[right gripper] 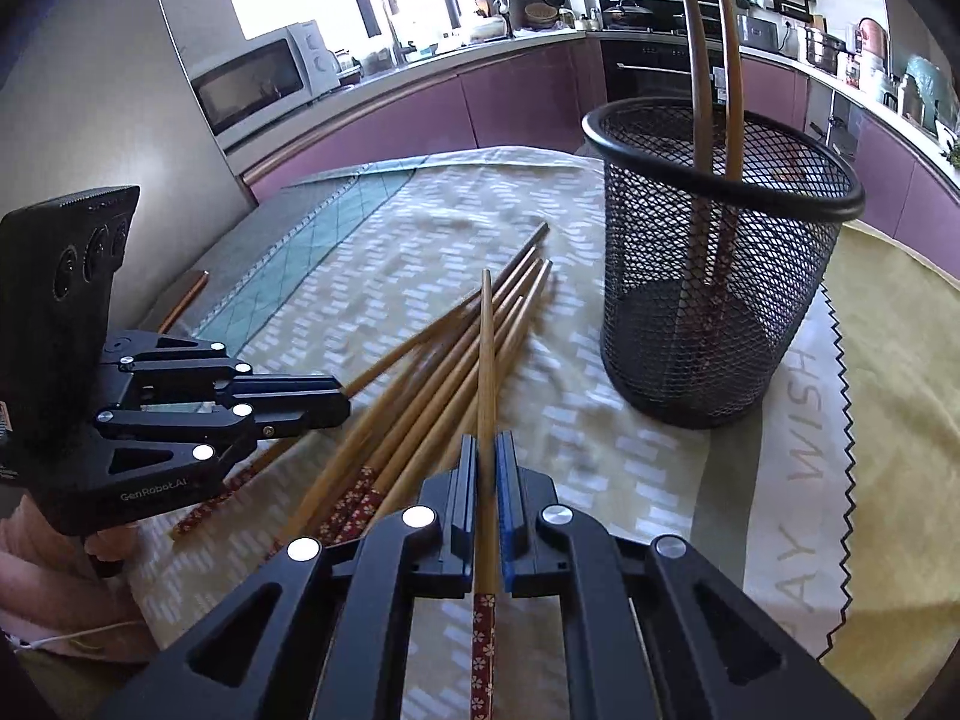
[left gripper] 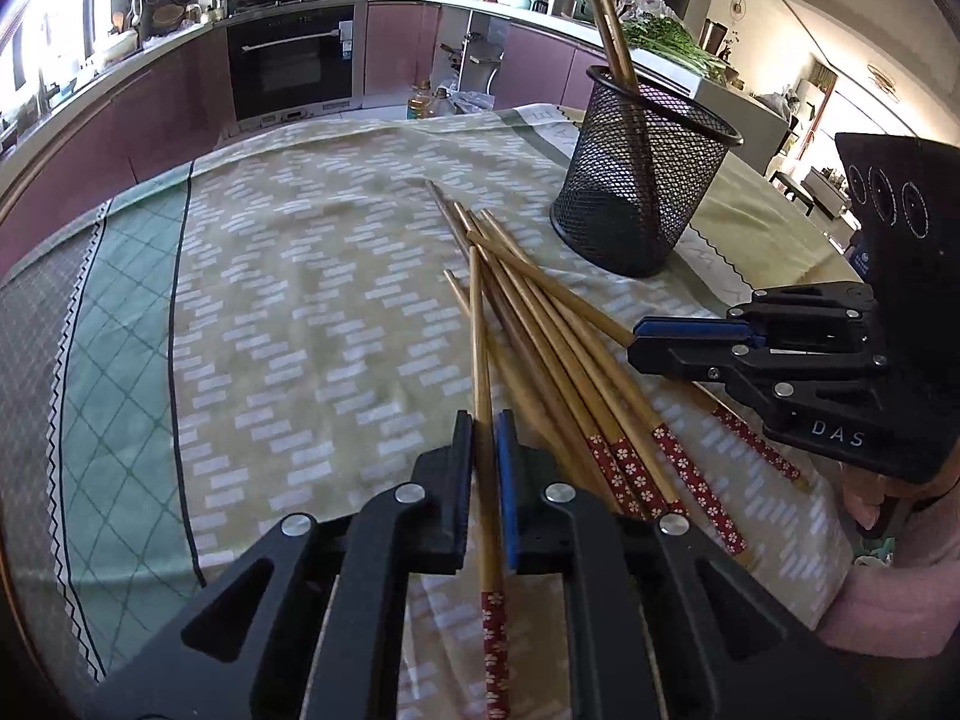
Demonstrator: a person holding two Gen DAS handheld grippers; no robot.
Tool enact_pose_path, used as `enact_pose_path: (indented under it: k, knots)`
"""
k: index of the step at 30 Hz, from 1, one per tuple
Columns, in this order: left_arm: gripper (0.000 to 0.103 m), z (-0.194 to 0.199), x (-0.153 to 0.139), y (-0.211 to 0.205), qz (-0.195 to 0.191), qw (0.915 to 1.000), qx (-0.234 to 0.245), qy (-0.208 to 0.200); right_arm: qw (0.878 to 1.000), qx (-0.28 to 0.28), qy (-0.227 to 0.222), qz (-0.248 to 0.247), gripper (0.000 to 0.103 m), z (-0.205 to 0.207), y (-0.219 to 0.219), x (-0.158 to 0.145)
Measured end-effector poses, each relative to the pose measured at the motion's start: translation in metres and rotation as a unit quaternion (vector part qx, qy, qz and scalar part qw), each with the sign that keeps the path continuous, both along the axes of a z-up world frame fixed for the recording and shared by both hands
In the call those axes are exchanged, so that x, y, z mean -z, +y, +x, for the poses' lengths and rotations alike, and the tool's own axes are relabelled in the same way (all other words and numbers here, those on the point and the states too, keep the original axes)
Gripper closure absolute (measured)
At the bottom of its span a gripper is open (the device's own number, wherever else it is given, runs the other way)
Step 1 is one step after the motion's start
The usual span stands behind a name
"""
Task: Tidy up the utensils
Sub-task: 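Close the left tool on a chopstick while the right tool grasps another chopstick, then carry the left tool's chopstick upright into the holder while the right tool inserts its own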
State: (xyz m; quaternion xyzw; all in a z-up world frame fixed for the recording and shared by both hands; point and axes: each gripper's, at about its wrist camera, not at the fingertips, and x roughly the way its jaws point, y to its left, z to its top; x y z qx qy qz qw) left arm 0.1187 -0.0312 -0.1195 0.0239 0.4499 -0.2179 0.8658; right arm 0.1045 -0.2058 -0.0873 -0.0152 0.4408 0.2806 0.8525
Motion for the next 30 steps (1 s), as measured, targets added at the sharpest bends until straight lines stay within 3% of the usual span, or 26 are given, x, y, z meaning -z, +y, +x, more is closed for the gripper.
enact_pose_path:
  k: [5, 14, 30]
  knots:
    - [0.089, 0.006, 0.001, 0.003, -0.019, 0.9997, 0.009, 0.012, 1.000, -0.002, 0.004, -0.004, 0.096, 0.004, -0.001, 0.005]
    - [0.095, 0.008, -0.008, 0.002, -0.016, 0.9999, -0.003, 0.003, 1.000, -0.003, -0.024, 0.014, 0.097, -0.004, -0.005, -0.013]
    - [0.095, -0.016, -0.101, 0.011, -0.095, 0.9915, 0.036, -0.082, 0.989, 0.025, -0.130, 0.063, 0.097, -0.026, -0.042, -0.085]
